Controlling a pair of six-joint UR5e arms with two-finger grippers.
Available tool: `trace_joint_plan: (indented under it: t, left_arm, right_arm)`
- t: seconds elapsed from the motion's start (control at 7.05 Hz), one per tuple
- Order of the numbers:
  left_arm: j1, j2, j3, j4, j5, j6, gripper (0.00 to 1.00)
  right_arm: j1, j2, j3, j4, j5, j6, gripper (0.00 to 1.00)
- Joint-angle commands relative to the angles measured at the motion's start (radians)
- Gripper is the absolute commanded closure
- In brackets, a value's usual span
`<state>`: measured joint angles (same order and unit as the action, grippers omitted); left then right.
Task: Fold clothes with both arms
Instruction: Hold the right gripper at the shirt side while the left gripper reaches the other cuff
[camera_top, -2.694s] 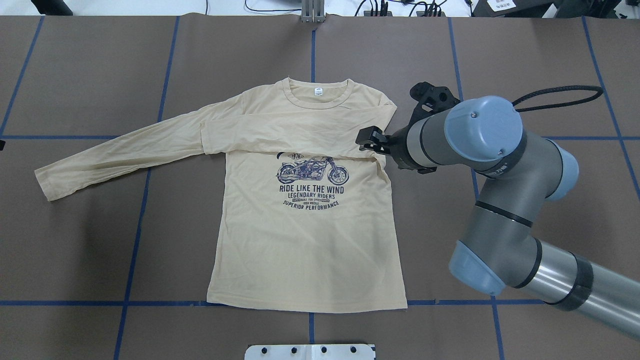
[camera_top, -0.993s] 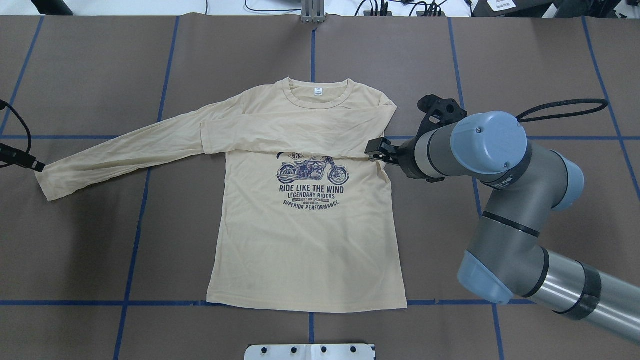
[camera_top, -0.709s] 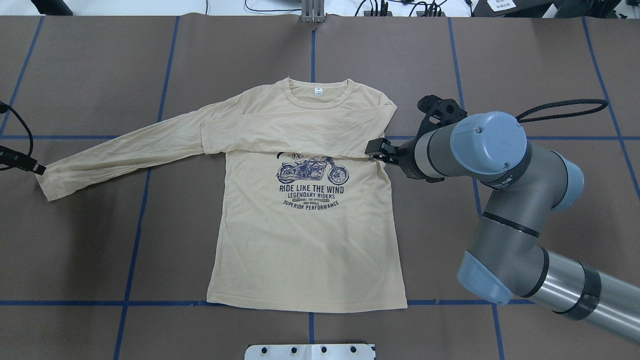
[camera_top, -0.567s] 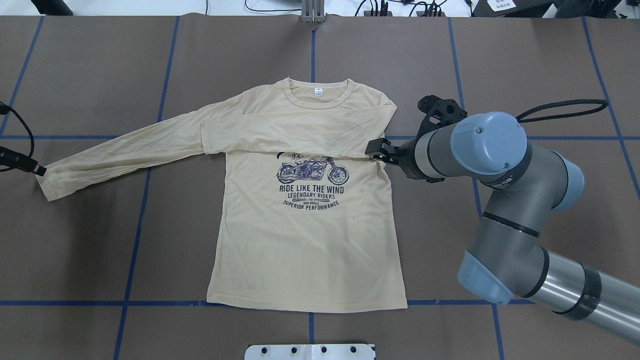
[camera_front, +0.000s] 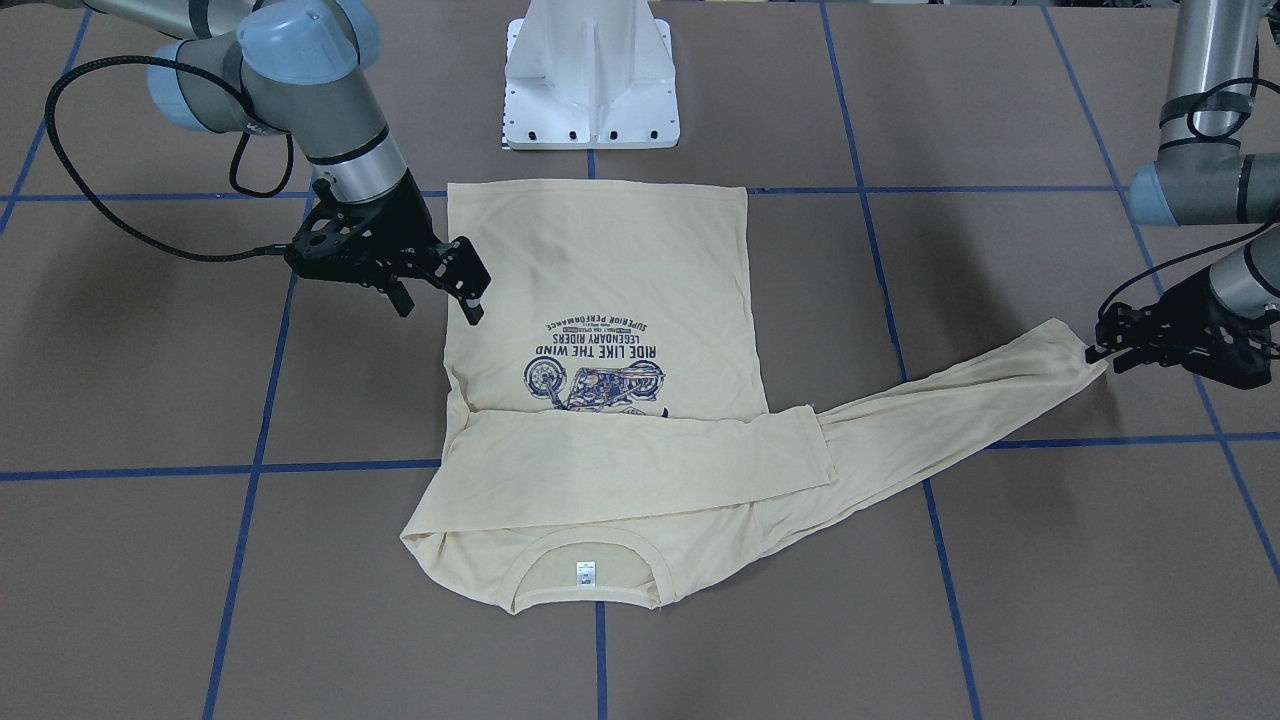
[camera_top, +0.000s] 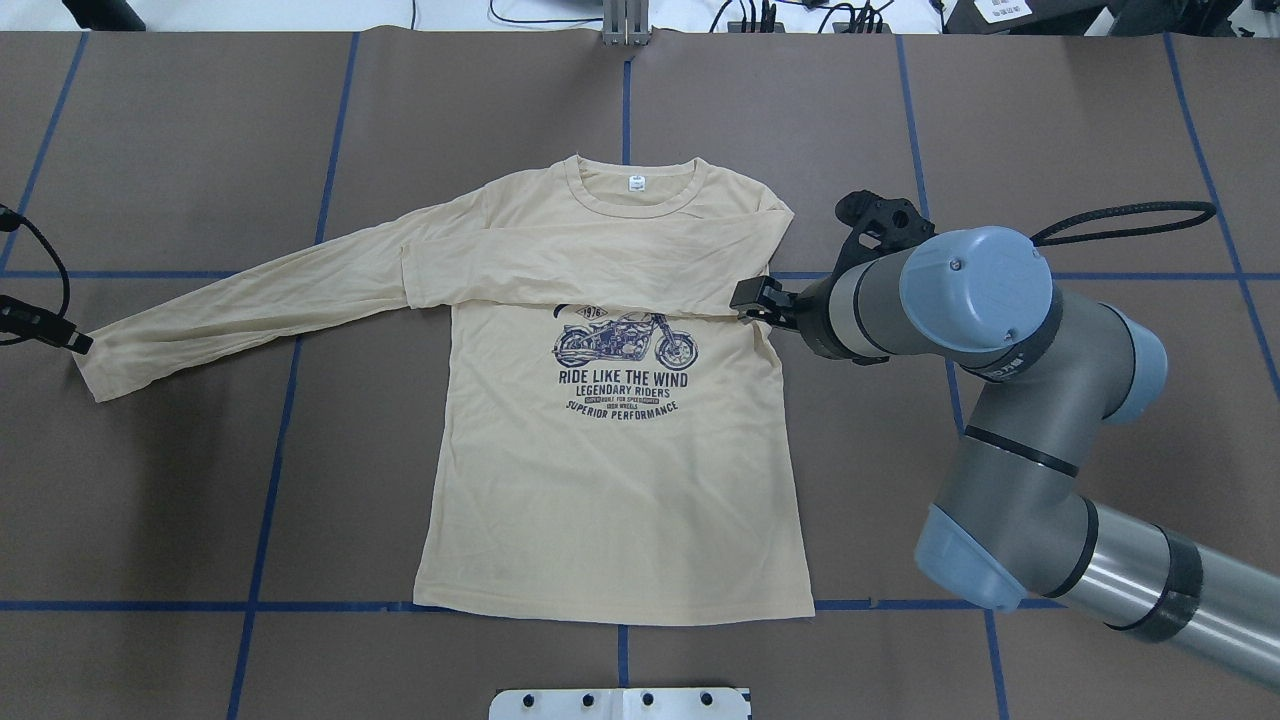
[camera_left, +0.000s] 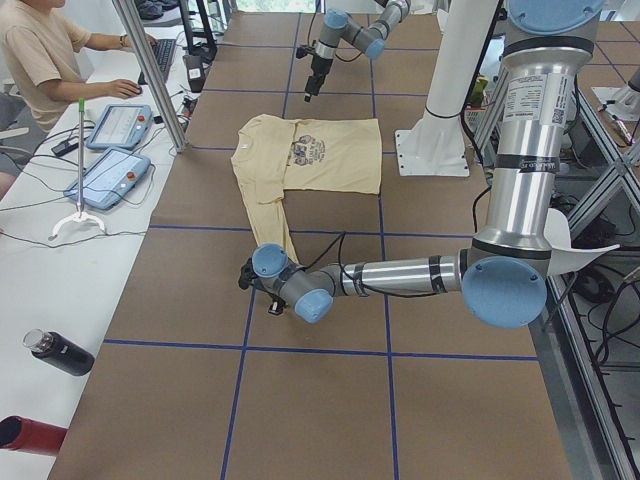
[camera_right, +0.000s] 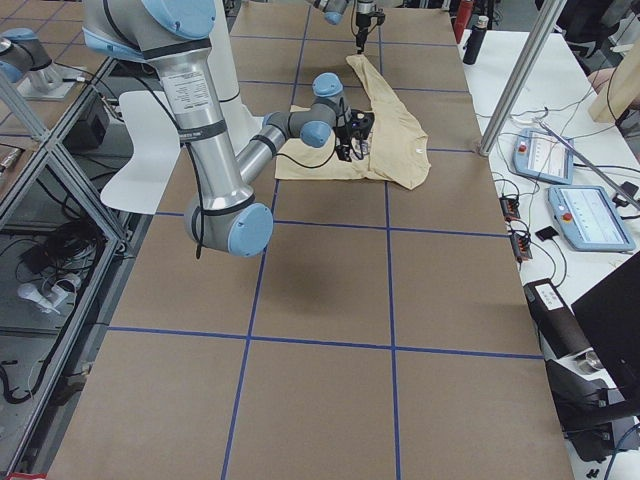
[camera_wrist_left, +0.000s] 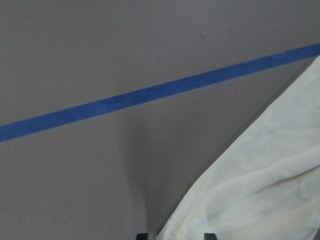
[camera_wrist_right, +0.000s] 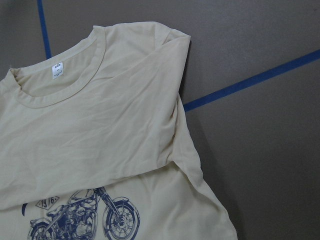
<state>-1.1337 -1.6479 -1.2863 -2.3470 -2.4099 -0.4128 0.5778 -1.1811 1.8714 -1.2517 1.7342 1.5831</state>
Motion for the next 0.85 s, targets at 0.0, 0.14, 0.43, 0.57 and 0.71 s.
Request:
trace_joint_plan:
  t: [0.0, 0.14, 0.43, 0.57, 0.71]
  left_arm:
    - [0.0, -0.003, 0.002, 0.0, 0.0, 0.0, 0.52]
    - [0.0, -0.003, 0.002, 0.0, 0.0, 0.0, 0.55]
    - [0.008, -0.003, 0.002, -0.002, 0.001, -0.001, 0.74]
    - [0.008, -0.003, 0.002, 0.0, 0.002, -0.001, 1.0]
    - [0.008, -0.003, -0.002, -0.003, 0.002, -0.004, 1.0]
  right_arm:
    - [-0.001, 0.0, 0.002, 0.0, -0.004, 0.0, 0.0]
    - [-0.001, 0.0, 0.002, 0.0, -0.004, 0.0, 0.0]
    - [-0.001, 0.0, 0.002, 0.0, -0.004, 0.0, 0.0]
    - [-0.001, -0.002, 0.002, 0.0, -0.004, 0.0, 0.0]
    - [-0.001, -0.002, 0.002, 0.0, -0.01, 0.0, 0.0]
